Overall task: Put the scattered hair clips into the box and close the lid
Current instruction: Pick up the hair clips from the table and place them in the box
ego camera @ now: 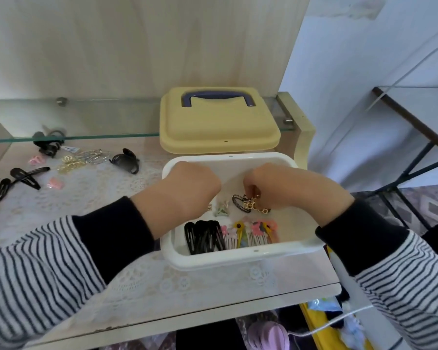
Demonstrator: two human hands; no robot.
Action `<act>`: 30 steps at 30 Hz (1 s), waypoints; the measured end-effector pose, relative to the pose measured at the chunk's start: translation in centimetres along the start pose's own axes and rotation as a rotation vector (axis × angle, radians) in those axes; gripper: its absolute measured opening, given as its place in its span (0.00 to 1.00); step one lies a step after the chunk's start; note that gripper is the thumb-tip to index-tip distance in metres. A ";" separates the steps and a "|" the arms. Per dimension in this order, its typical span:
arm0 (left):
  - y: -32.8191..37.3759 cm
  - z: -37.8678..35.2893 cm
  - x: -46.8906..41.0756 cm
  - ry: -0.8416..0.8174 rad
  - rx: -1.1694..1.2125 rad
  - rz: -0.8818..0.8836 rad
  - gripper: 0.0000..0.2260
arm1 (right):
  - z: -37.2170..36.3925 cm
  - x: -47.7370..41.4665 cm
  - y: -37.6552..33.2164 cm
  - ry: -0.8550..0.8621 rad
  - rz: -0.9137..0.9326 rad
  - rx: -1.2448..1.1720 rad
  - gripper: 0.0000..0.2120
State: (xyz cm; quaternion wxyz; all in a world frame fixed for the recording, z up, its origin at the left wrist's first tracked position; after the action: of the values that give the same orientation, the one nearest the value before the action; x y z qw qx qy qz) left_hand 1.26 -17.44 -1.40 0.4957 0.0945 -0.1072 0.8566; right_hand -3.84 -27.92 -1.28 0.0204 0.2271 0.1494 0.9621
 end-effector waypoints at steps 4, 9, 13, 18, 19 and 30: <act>0.0 -0.1 -0.5 0.005 0.010 0.010 0.08 | -0.4 -0.5 0.2 0.021 -0.026 -0.032 0.10; 0.1 -0.4 -0.7 -0.023 0.029 0.045 0.03 | 0.0 -0.2 0.6 0.073 -0.104 -0.073 0.09; -0.1 -0.1 -0.5 0.028 0.004 0.041 0.08 | -0.2 0.0 0.6 0.041 -0.122 -0.031 0.13; -0.5 0.2 0.1 0.066 0.030 0.040 0.09 | 1.3 1.0 0.9 0.166 -0.134 -0.006 0.11; -0.6 0.5 0.5 0.083 0.058 0.030 0.09 | 1.7 1.1 1.0 0.179 -0.142 -0.023 0.10; -2.2 3.8 6.2 0.492 0.335 -0.044 0.14 | 4.5 3.5 -0.7 0.437 -0.227 -0.251 0.10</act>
State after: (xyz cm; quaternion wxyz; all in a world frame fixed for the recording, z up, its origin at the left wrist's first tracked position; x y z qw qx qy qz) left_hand 0.31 -12.28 4.10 0.5029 -0.0331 0.1611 0.8485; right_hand -4.99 -25.60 3.85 0.1235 -0.0085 0.0544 0.9908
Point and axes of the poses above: each hand's wrist, its own x-axis away from the middle knuckle, its own z-axis out of the back of the hand, y = z × x, the point moved 6 cm from there along -x, towards the middle knuckle, and after that the axes turned 14 degrees about x, right-handed, at the moved point
